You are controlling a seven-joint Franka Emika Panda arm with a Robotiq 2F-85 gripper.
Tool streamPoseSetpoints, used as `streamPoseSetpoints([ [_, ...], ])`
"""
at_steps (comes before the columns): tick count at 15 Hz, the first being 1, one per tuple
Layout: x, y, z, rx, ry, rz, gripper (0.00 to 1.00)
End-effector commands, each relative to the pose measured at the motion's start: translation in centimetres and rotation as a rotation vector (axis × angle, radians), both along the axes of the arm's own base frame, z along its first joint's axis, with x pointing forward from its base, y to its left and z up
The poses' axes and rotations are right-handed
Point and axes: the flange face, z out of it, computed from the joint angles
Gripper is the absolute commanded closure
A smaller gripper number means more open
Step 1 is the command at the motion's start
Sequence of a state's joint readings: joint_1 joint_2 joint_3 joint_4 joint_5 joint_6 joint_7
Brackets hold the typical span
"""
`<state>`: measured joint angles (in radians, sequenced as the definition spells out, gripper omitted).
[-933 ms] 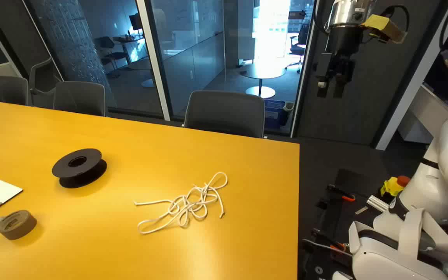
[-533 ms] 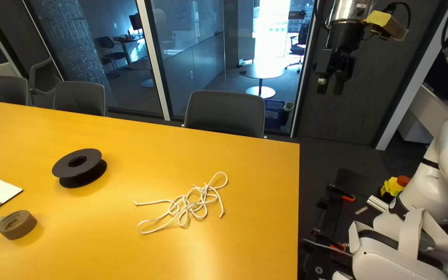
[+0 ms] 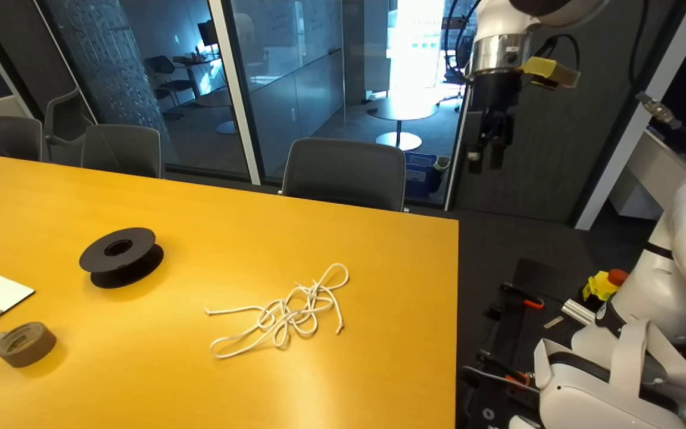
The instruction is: Untangle the rope on the table.
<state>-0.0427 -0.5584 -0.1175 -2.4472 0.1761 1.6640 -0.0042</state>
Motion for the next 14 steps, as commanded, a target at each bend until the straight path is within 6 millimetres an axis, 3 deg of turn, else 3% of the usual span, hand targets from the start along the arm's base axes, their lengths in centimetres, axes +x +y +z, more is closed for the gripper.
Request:
streamPoseSetpoints([
  [1, 5.8, 2.7, -4.6, -0.009, 0.067, 0.138, 0.00],
  [8, 14.8, 9.4, -14.0, 0.037, 0.085, 0.182, 0.00],
  [14, 19.6, 15.1, -20.2, 0.149, 0.183, 0.167, 0.00],
])
